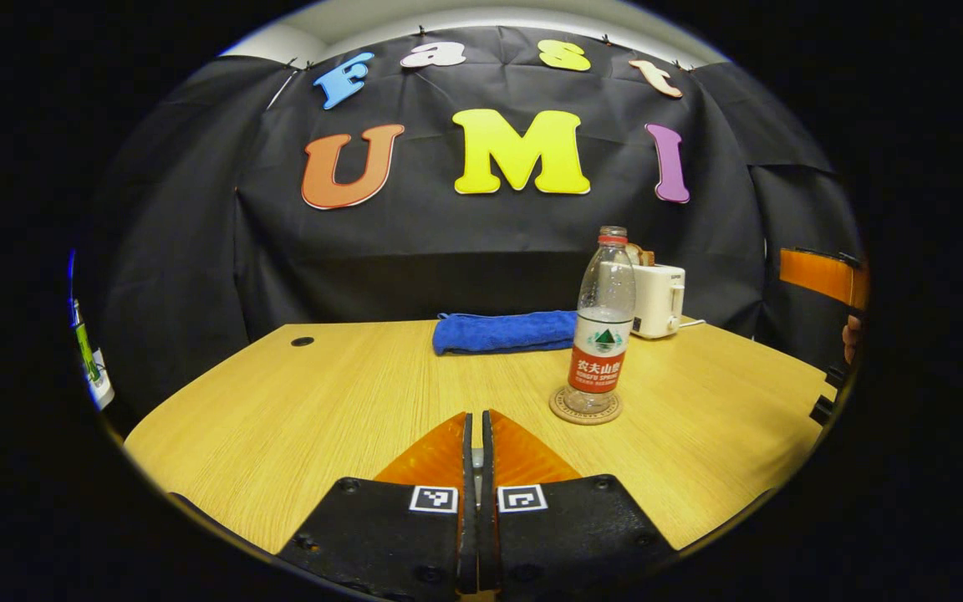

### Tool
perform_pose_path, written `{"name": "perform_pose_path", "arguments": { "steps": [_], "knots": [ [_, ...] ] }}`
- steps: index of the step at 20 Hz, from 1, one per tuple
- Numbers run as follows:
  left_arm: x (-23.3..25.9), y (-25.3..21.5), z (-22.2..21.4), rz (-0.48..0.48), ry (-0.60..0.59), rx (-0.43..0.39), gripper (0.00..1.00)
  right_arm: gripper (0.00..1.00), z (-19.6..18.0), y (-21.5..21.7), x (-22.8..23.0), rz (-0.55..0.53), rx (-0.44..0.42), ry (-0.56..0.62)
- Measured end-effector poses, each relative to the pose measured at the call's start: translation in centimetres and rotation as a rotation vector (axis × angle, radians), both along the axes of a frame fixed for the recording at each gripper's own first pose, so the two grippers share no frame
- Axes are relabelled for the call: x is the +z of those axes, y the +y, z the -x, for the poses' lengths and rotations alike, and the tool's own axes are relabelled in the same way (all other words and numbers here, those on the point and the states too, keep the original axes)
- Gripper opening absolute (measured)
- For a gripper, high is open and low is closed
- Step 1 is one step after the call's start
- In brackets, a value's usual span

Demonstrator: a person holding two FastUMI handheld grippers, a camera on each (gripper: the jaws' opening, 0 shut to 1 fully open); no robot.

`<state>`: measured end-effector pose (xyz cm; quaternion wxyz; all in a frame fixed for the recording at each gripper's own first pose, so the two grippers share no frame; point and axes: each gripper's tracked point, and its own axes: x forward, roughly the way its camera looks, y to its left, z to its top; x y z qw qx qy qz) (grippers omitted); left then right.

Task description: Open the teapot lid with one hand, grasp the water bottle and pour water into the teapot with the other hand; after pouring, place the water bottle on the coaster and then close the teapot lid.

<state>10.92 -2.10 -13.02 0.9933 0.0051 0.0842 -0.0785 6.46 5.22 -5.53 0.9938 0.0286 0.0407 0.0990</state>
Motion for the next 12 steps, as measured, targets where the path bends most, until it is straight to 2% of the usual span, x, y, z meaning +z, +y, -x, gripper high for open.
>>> {"name": "perform_pose_path", "arguments": {
  "steps": [5,6,8,10,12],
  "knots": [
    [-1.1,0.1,-0.6,0.001,0.02,0.001,0.04,0.92,0.5,0.7,0.4,0.025,0.007,-0.024],
    [-1.0,0.1,-0.4,0.0,0.018,0.002,0.04,0.92,0.5,0.9,0.3,0.031,0.003,-0.022],
    [-0.9,0.1,-0.2,-0.003,0.015,0.003,0.04,0.98,0.6,1.2,-0.1,0.033,0.0,-0.005],
    [-0.8,0.1,-0.2,-0.006,0.013,0.004,0.05,0.95,0.8,1.5,-0.3,0.033,0.003,0.006],
    [-0.8,0.1,0.0,-0.008,0.017,0.003,0.06,0.98,0.8,1.4,-0.4,0.047,-0.009,0.01]
  ]
}}
